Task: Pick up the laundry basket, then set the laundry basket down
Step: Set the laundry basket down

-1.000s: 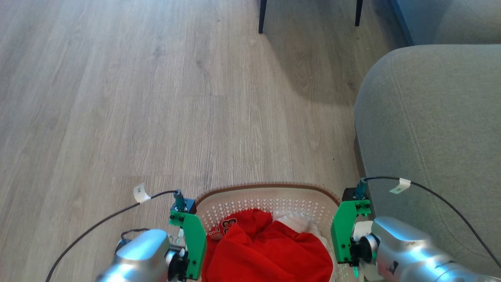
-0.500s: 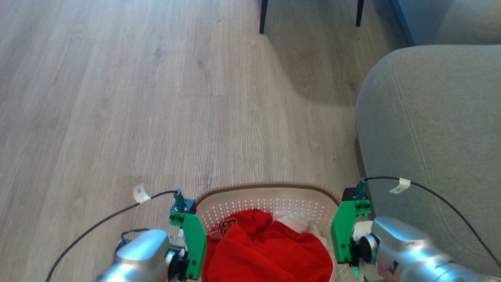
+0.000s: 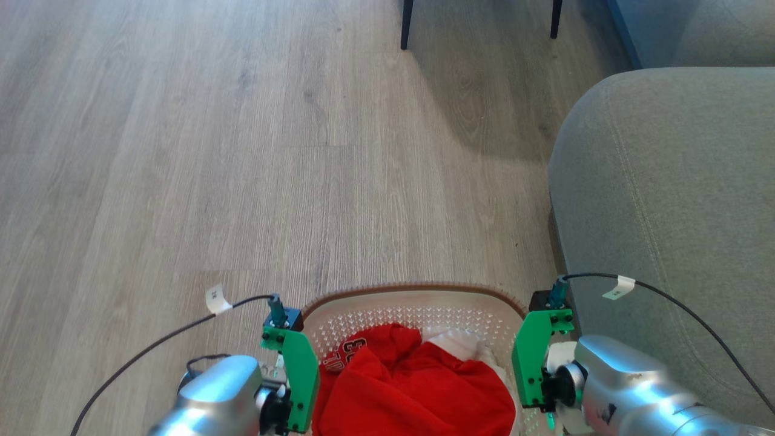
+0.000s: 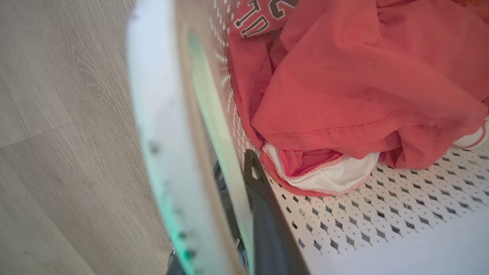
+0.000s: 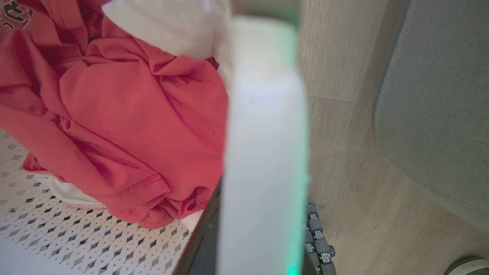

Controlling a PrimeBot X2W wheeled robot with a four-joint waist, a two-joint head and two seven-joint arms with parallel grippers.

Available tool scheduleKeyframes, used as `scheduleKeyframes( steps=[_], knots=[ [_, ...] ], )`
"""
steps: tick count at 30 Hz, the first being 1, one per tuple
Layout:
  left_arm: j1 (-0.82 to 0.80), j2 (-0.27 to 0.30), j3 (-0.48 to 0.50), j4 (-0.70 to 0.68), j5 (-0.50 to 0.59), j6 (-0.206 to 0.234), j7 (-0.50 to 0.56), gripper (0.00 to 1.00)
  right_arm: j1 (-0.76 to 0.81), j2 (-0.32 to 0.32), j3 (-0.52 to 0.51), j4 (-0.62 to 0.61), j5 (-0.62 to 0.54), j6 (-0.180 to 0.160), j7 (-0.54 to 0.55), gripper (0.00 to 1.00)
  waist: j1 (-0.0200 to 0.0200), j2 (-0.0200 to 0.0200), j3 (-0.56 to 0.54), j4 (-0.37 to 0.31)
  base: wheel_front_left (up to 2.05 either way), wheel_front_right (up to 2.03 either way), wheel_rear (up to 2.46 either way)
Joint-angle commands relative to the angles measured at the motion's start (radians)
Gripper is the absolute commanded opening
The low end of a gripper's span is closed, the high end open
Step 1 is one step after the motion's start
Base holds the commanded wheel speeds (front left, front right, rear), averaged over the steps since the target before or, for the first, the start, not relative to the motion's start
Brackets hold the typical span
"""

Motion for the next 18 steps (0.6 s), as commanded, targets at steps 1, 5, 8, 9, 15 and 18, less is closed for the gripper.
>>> scheduleKeyframes(
  steps=[1, 5, 8, 9, 15, 18],
  knots=[
    [-0.053, -0.002, -0.001, -0.015, 0.013, -0.017, -0.008, 0.0, -0.028, 0.016, 0.013, -0.026, -0.017, 0.008, -0.011, 0.0, 0.0, 0.0, 0.002, 0.0, 0.0, 0.0, 0.0],
    [-0.056, -0.003, -0.001, -0.017, 0.016, -0.017, -0.008, 0.0, -0.035, 0.015, 0.013, -0.033, -0.017, 0.008, -0.018, 0.0, 0.0, 0.0, 0.019, 0.001, 0.0, 0.0, 0.0],
    [-0.068, -0.004, -0.001, -0.013, 0.017, -0.017, -0.019, 0.0, -0.045, 0.003, 0.013, -0.048, -0.02, 0.008, -0.046, 0.0, 0.0, 0.0, 0.046, 0.002, 0.0, 0.0, 0.0],
    [-0.073, -0.004, -0.001, -0.011, 0.017, -0.017, -0.023, 0.0, -0.049, -0.001, 0.013, -0.052, -0.022, 0.008, -0.054, 0.0, 0.0, 0.0, 0.058, 0.002, 0.0, 0.0, 0.0],
    [-0.11, -0.008, -0.001, -0.016, 0.023, -0.017, -0.059, 0.0, -0.084, -0.025, 0.013, -0.088, -0.035, 0.008, -0.126, 0.0, 0.0, 0.0, 0.15, 0.006, 0.0, 0.0, 0.0],
    [-0.14, -0.009, -0.001, -0.015, 0.031, -0.017, -0.092, 0.0, -0.102, -0.042, 0.014, -0.101, -0.045, 0.008, -0.158, 0.0, 0.0, 0.0, 0.208, 0.008, 0.0, 0.0, 0.0]
  ],
)
